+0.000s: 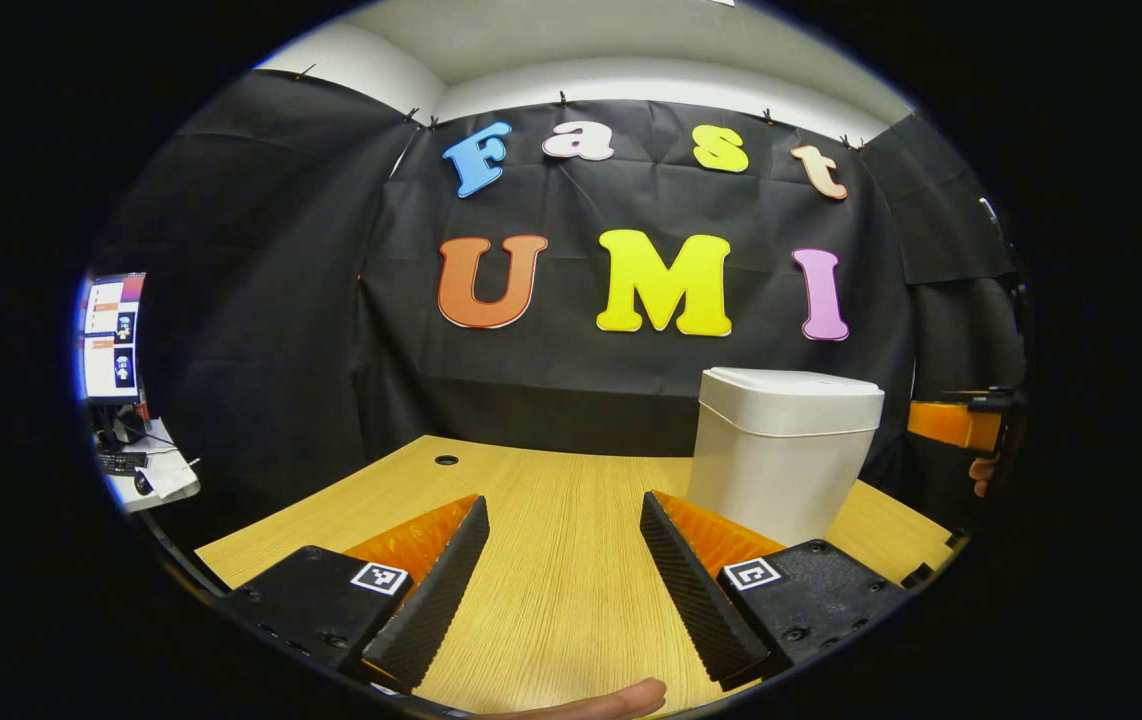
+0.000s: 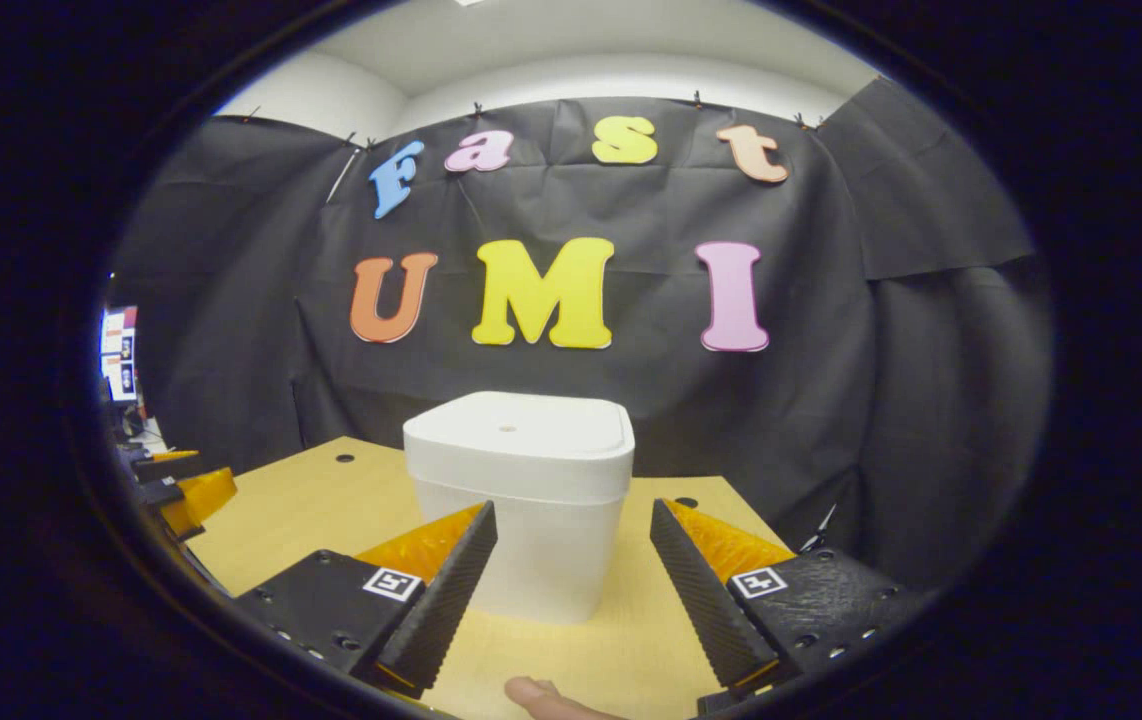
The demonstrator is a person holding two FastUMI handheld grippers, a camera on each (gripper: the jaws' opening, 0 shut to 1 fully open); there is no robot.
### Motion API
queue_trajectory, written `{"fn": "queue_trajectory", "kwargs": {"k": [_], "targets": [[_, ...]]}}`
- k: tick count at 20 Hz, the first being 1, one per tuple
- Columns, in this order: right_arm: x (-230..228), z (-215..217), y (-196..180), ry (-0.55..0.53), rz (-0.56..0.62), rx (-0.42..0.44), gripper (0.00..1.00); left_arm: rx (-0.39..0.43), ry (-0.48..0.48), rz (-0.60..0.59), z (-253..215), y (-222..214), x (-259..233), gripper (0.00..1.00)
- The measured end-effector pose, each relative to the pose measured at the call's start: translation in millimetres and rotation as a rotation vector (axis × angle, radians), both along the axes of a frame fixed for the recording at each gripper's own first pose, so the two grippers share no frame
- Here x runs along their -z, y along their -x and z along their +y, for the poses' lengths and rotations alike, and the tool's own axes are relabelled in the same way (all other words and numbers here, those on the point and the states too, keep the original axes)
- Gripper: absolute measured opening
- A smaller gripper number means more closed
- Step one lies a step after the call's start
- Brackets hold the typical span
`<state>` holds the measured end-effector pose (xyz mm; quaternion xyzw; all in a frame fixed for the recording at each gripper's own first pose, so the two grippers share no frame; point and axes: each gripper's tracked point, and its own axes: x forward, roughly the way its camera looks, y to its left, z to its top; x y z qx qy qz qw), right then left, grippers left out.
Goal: Press the lid of the desktop garbage bin to open it, pick up the crumpled paper on the desktop and throw it into the bin, then pick up the pop can on the desktop and drop it into the bin, and finally close the garbage bin lid.
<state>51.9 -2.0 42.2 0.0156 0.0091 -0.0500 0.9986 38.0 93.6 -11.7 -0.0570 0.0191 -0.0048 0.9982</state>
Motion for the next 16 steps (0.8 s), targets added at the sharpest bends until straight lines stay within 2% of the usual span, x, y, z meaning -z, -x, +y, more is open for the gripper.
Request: {"fn": "queue_trajectory", "kwargs": {"k": [5, 7, 9, 10, 16], "targets": [[8.0, -12.7, 27.6, 0.112, -0.090, 0.054, 0.96, -0.021, -0.023, -0.007, -11.4, 3.4, -3.0, 0.98], [13.0, -7.9, 38.4, 0.109, -0.116, 0.029, 0.93, -0.026, -0.049, -0.014, -18.0, 3.3, -5.3, 0.98], [16.0, -14.0, 48.1, 0.100, -0.132, 0.028, 0.96, -0.023, -0.068, -0.020, -27.8, 5.9, -8.0, 0.98], [18.3, -19.7, 52.1, 0.086, -0.136, 0.037, 0.98, -0.025, -0.071, -0.021, -32.3, 7.3, -8.4, 0.98], [12.6, -31.5, 68.4, 0.062, -0.168, 0.033, 0.95, 0.008, -0.069, -0.015, -62.3, 11.0, -10.8, 0.98]]}}
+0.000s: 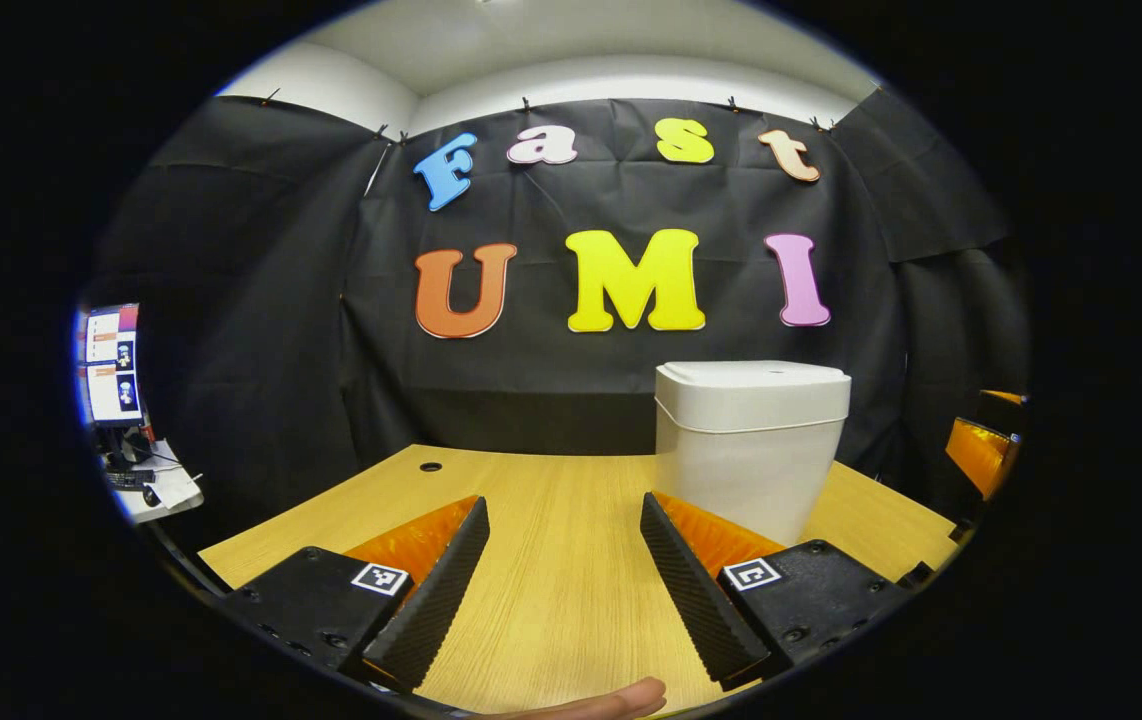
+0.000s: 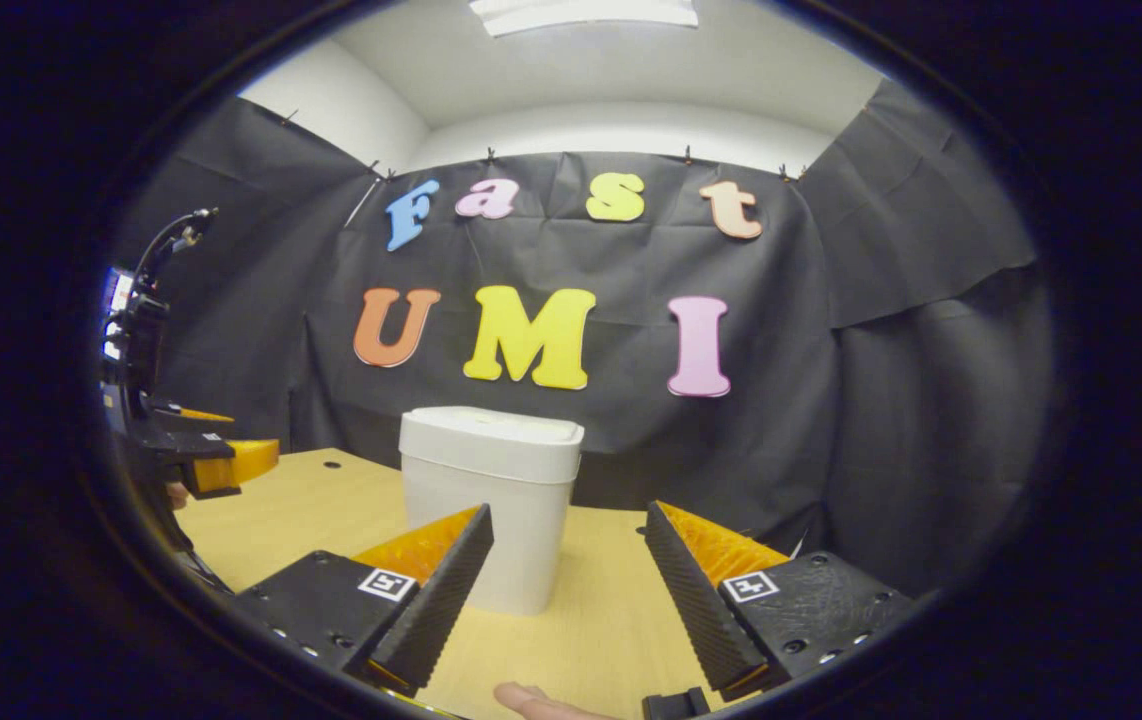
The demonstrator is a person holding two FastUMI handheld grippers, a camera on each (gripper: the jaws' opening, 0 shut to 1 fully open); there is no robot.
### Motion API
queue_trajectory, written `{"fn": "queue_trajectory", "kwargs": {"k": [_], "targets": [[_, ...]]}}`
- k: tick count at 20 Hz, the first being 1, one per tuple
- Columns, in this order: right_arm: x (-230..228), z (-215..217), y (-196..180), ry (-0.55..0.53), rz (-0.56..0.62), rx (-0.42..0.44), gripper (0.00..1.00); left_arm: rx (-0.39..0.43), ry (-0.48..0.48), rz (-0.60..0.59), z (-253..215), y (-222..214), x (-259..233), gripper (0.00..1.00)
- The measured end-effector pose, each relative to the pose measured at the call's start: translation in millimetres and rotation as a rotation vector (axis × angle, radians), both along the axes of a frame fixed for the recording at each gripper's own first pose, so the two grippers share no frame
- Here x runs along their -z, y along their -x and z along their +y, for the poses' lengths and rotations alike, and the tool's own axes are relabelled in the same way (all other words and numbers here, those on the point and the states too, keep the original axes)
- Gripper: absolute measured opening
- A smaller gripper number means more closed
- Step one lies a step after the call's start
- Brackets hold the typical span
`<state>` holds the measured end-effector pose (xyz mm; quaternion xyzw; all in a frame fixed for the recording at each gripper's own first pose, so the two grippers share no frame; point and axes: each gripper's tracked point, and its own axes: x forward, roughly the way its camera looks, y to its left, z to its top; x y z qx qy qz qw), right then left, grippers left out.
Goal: Press the lid of the desktop garbage bin to open it, pick up the crumpled paper on the desktop and throw it into the bin, then pick up the pop can on the desktop and drop it into the bin, and finally close the garbage bin lid.
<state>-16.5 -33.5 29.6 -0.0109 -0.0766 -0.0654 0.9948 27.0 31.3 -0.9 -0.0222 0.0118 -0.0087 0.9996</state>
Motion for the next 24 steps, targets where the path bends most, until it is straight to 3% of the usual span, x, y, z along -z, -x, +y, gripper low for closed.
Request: {"fn": "queue_trajectory", "kwargs": {"k": [5, 24], "targets": [[1.1, 7.6, 3.4, 0.003, -0.003, -0.017, 0.95, -0.022, 0.005, -0.001, -1.8, 4.5, -0.3, 0.98], [12.0, -2.7, -0.1, -0.007, 0.034, 0.006, 0.95, 0.021, -0.041, -0.002, -26.4, 12.6, 3.0, 0.98]]}}
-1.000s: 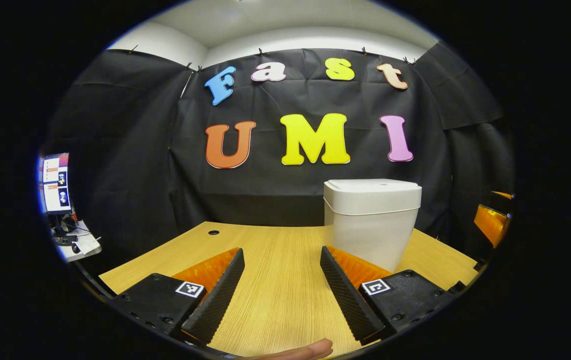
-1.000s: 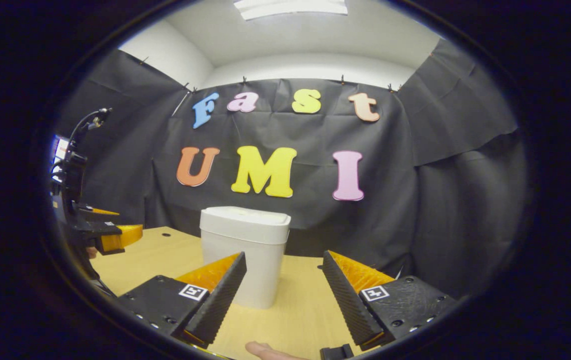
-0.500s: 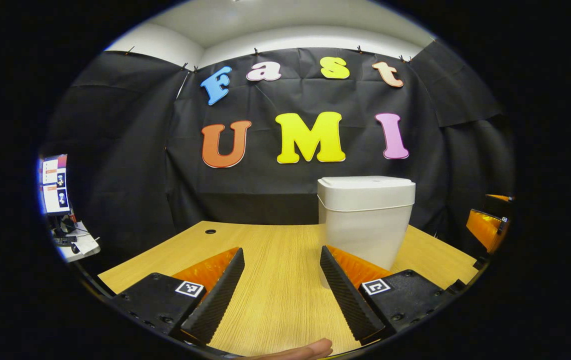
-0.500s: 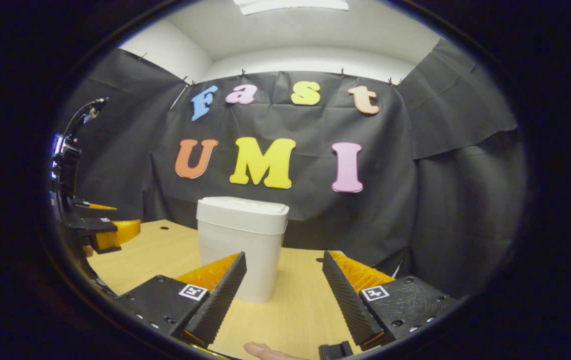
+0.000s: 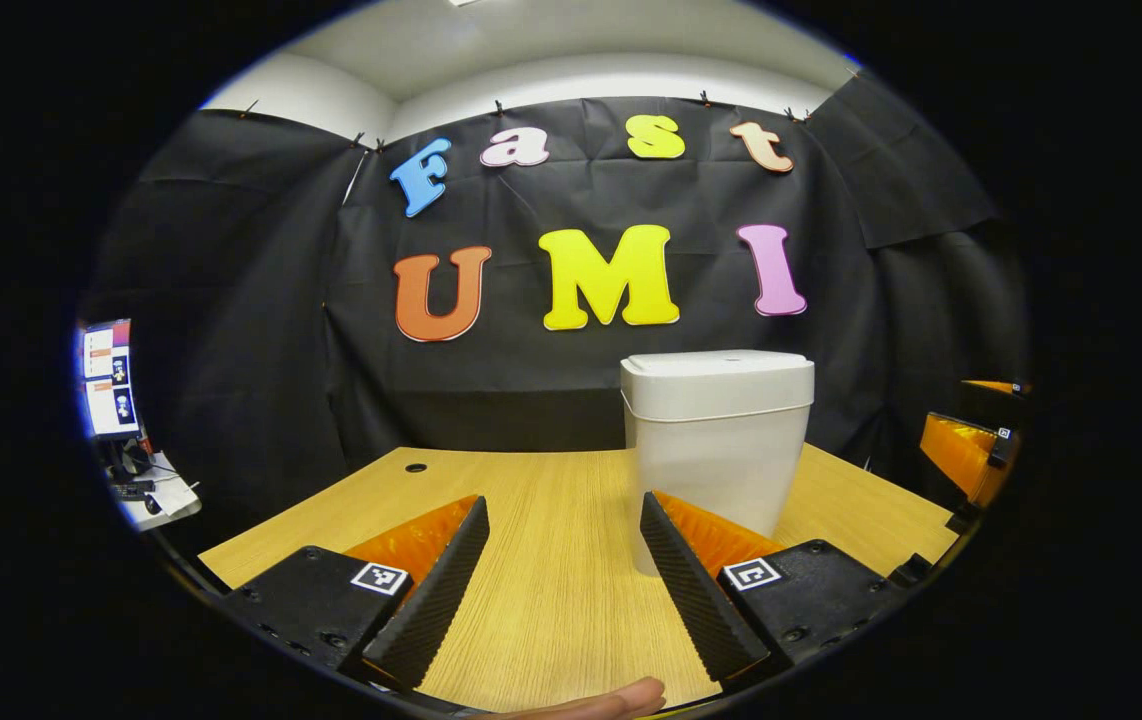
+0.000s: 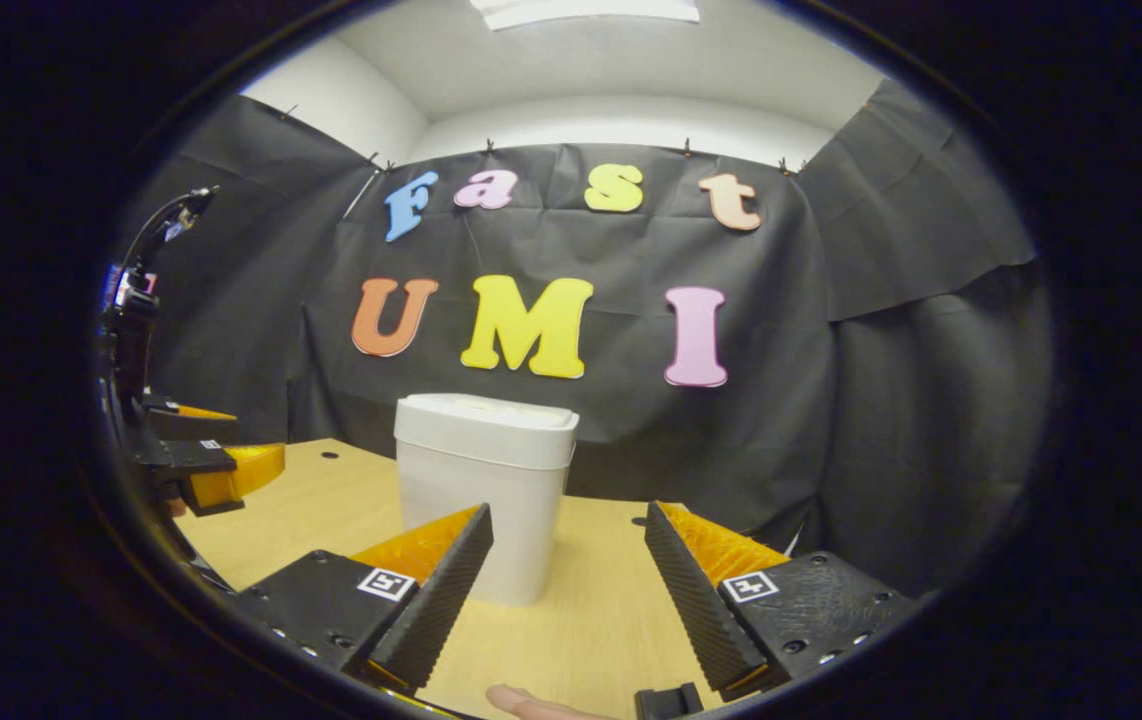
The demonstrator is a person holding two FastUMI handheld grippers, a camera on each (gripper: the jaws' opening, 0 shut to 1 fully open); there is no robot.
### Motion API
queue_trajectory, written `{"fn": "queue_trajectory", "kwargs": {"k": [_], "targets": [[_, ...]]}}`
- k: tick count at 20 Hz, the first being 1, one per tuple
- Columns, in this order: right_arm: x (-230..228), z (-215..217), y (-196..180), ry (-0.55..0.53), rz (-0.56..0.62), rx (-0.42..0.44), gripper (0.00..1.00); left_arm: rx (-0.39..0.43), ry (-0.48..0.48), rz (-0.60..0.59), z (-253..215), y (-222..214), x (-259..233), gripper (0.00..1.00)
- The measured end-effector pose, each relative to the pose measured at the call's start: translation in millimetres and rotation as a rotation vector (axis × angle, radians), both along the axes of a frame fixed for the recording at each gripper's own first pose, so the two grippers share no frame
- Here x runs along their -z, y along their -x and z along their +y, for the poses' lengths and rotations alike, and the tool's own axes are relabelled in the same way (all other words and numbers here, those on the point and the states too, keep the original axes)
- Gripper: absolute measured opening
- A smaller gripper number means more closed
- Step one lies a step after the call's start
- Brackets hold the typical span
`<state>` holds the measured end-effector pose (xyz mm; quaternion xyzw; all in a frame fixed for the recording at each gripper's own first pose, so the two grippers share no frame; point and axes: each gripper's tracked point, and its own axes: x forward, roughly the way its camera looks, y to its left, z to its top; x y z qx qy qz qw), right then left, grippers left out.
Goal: Press the lid of the desktop garbage bin to open it, pick up the crumpled paper on the desktop and throw it into the bin, then pick up the pop can on the desktop and drop it into the bin, and finally close the garbage bin lid.
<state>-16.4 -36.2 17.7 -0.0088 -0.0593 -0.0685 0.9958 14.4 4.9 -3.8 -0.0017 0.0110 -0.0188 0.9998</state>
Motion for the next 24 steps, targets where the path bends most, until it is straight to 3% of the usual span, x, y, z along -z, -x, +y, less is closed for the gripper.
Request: {"fn": "queue_trajectory", "kwargs": {"k": [24], "targets": [[5.1, -9.6, -1.3, -0.016, 0.012, 0.017, 0.95, 0.021, -0.006, -0.001, -11.3, 1.8, 3.1, 0.98]]}}
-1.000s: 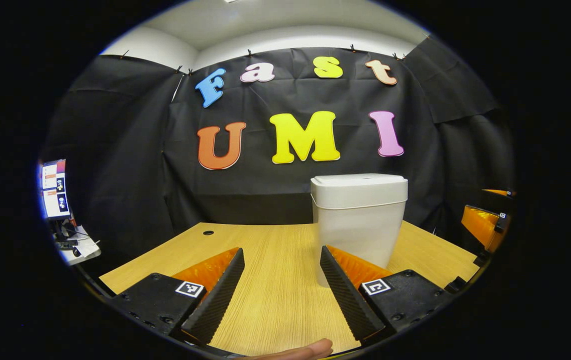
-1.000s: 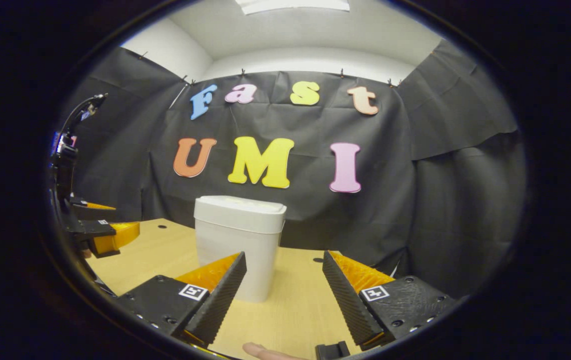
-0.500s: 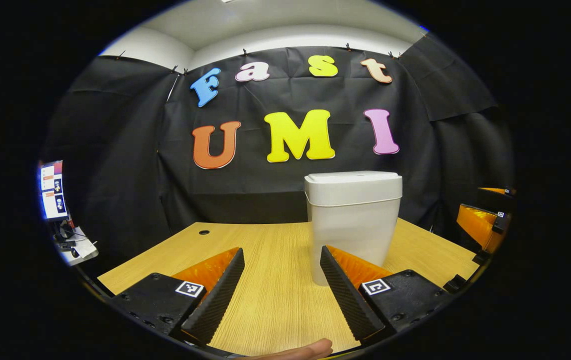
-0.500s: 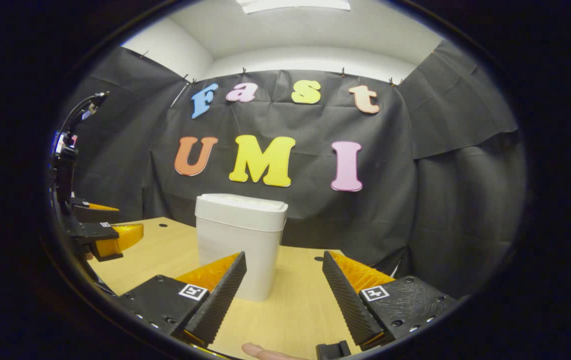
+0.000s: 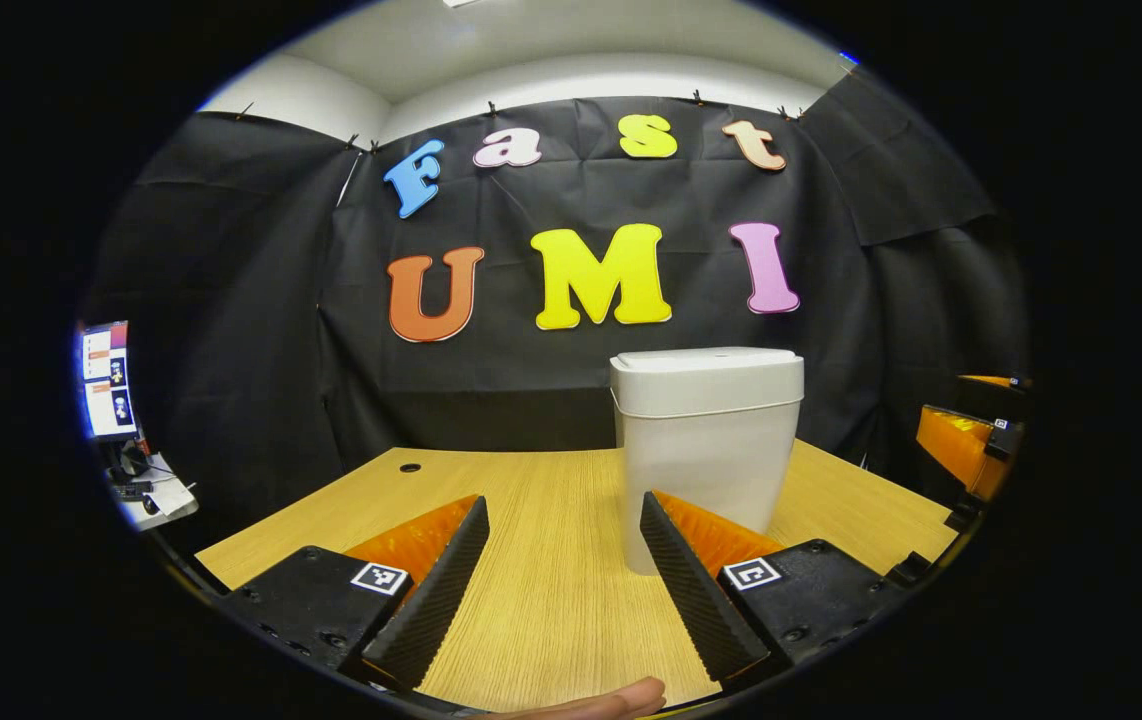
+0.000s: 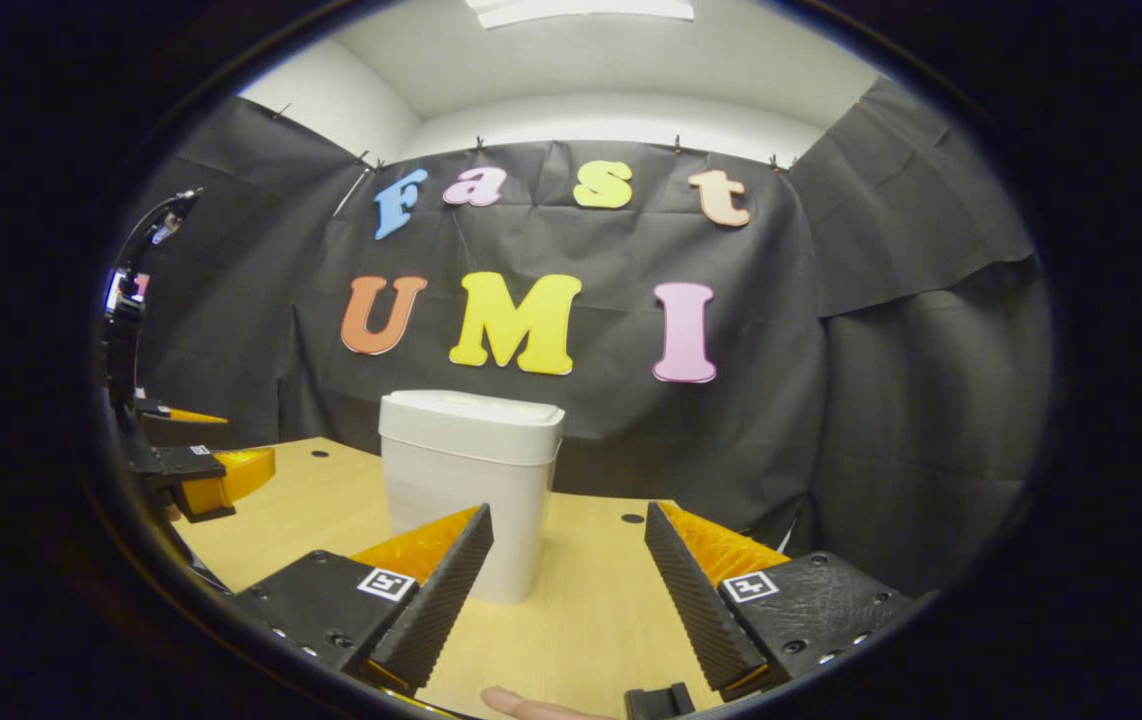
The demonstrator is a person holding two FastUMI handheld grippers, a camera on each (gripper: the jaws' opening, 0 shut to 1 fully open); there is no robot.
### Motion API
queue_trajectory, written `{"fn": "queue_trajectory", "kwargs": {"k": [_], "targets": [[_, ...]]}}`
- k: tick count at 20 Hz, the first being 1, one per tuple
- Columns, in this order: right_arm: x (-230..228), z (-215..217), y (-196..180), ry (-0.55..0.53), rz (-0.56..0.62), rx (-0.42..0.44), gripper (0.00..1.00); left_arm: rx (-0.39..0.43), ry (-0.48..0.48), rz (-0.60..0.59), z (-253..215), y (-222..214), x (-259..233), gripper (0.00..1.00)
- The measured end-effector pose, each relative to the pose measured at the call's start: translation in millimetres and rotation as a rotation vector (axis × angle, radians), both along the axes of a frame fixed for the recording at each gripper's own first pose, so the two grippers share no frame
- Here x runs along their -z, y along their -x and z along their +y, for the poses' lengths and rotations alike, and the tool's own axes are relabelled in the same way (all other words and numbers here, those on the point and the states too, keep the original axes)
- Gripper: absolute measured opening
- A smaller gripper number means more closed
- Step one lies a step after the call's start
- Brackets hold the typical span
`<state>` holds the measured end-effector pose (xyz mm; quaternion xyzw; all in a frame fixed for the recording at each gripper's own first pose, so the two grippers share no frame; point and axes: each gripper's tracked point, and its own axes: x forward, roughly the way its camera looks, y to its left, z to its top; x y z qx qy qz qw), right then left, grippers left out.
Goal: Press the lid of the desktop garbage bin to open it, pick up the crumpled paper on the desktop and throw it into the bin, then pick up the pop can on the desktop and drop it into the bin, and finally close the garbage bin lid.
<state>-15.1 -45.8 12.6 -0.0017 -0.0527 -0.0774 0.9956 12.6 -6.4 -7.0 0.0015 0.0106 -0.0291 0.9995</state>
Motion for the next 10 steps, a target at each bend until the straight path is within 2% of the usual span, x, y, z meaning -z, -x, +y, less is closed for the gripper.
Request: {"fn": "queue_trajectory", "kwargs": {"k": [4, 5, 6, 10], "targets": [[3.1, -2.4, -1.3, 0.007, 0.013, 0.012, 0.98, -0.002, -0.001, 0.000, 1.9, 0.5, 0.4, 0.98], [2.0, -0.9, -1.4, 0.006, 0.011, 0.009, 0.95, -0.003, 0.001, -0.001, 2.6, -0.5, 0.7, 0.98], [1.9, -0.8, -0.8, 0.008, 0.010, 0.009, 0.98, -0.003, 0.004, 0.002, 1.8, -1.2, 1.3, 0.98], [2.5, -0.2, -0.9, 0.015, 0.009, 0.014, 0.95, -0.001, 0.012, 0.014, 3.1, -3.2, 4.7, 0.99]]}}
